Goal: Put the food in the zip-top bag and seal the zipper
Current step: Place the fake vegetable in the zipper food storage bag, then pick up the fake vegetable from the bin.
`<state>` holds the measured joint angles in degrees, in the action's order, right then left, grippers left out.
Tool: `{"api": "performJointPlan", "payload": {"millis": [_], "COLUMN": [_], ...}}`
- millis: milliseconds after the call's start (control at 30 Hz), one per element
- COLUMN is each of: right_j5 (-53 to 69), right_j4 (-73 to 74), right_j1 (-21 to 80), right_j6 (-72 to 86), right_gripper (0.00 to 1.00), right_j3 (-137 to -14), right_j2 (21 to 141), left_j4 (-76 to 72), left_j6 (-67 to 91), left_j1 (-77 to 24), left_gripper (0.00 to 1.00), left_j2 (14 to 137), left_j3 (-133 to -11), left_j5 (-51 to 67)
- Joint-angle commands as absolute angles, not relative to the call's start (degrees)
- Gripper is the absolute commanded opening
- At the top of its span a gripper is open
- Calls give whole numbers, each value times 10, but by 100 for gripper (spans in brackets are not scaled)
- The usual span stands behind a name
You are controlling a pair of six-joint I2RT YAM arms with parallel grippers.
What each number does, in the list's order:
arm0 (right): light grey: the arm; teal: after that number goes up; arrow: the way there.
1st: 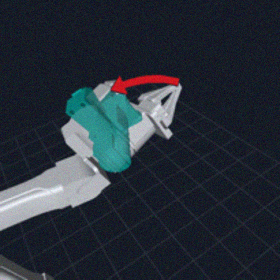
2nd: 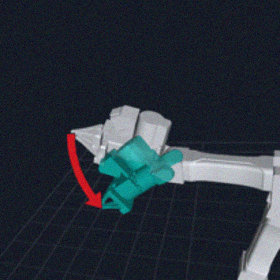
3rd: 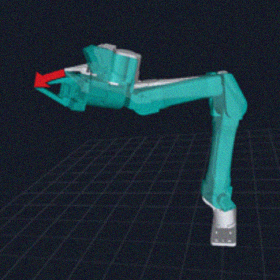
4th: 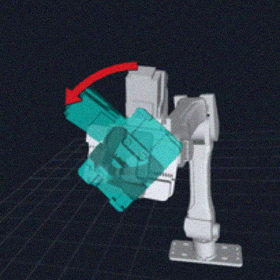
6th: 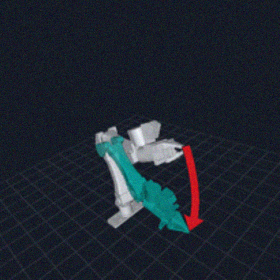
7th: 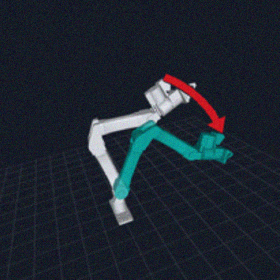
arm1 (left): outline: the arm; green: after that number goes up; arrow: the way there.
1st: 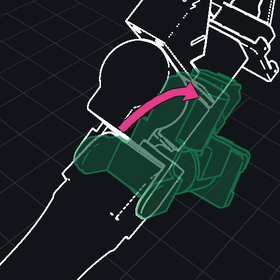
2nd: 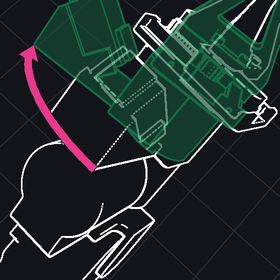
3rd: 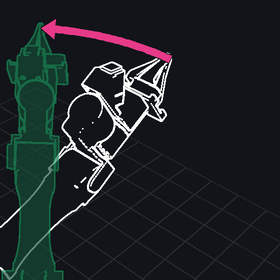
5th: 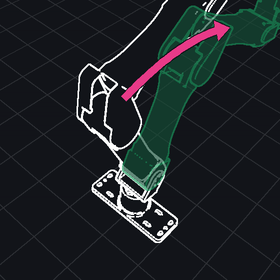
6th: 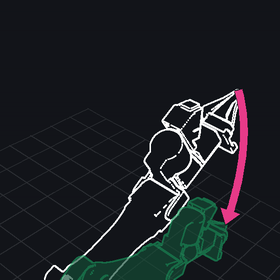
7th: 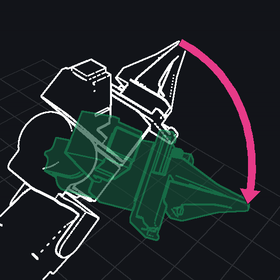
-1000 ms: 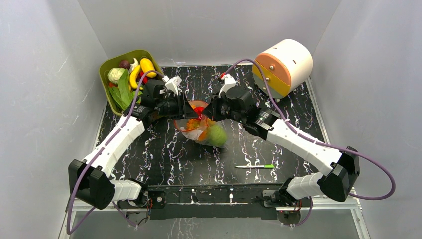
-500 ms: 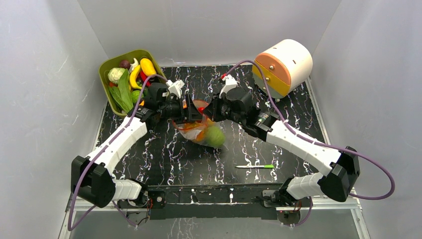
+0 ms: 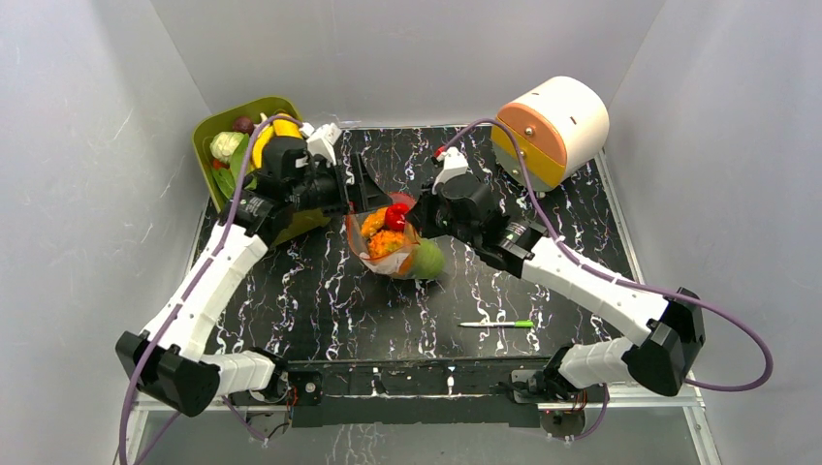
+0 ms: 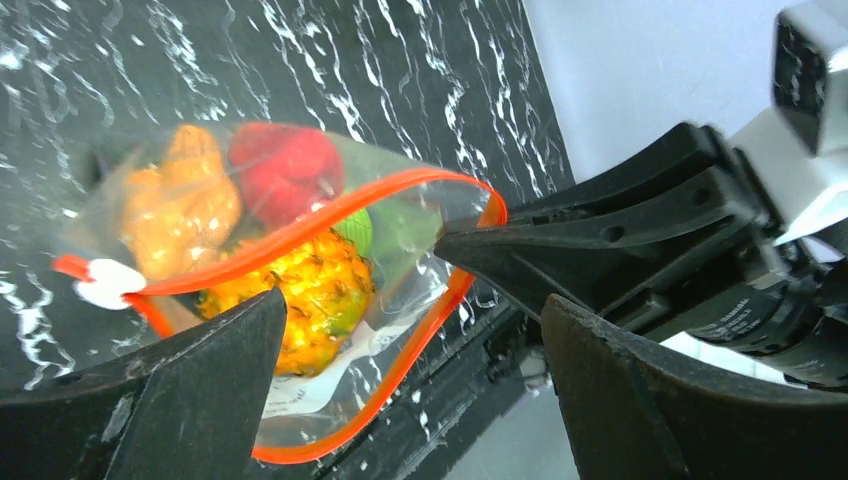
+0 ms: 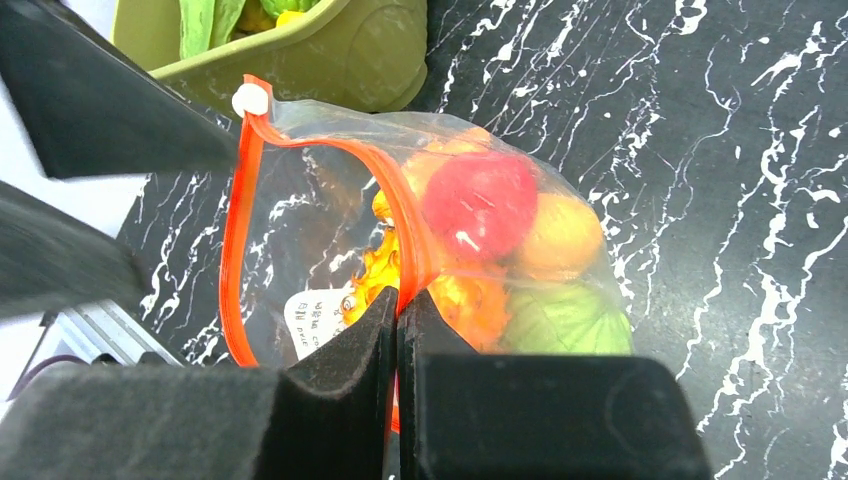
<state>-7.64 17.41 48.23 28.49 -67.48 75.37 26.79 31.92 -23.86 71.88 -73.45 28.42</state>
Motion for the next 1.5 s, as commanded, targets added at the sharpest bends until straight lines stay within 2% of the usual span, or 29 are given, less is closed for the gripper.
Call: {"api": "performJointPlan", "payload": {"millis": [0,333,533,700,767,1033,1267,1467], "right_j5": [-97,-88,-64,-48,-42,-39,-35,-38], "right_j4": [148,148,144,139,139,134,138,137], "right_j1": [482,482,482,482,482,482,482,482], "right_j6": [256,241,241,242,242,246,240,239], "right_gripper": [0,0,0,0,0,0,0,0], "right_j3": [-674,-653,-649,-649,-650,-650,-661,-670], "right_j2": [716,689,686,686,689,690,701,714], "left_j4": [346,413,424,407,394,348,319,305], "left_j6": [287,213,176,164,163,153,156,153], "left_j1": [-242,-241,-230,-203,-189,-108,-54,-16], "left_gripper": [98,99,84,67,63,58,62,57], "left_j2": [687,713,751,779,781,842,903,959], "left_j3": [-789,-850,-865,-867,-866,-882,-914,-937], "left_j5": [174,-98,-179,-183,-174,-144,-139,-157]}}
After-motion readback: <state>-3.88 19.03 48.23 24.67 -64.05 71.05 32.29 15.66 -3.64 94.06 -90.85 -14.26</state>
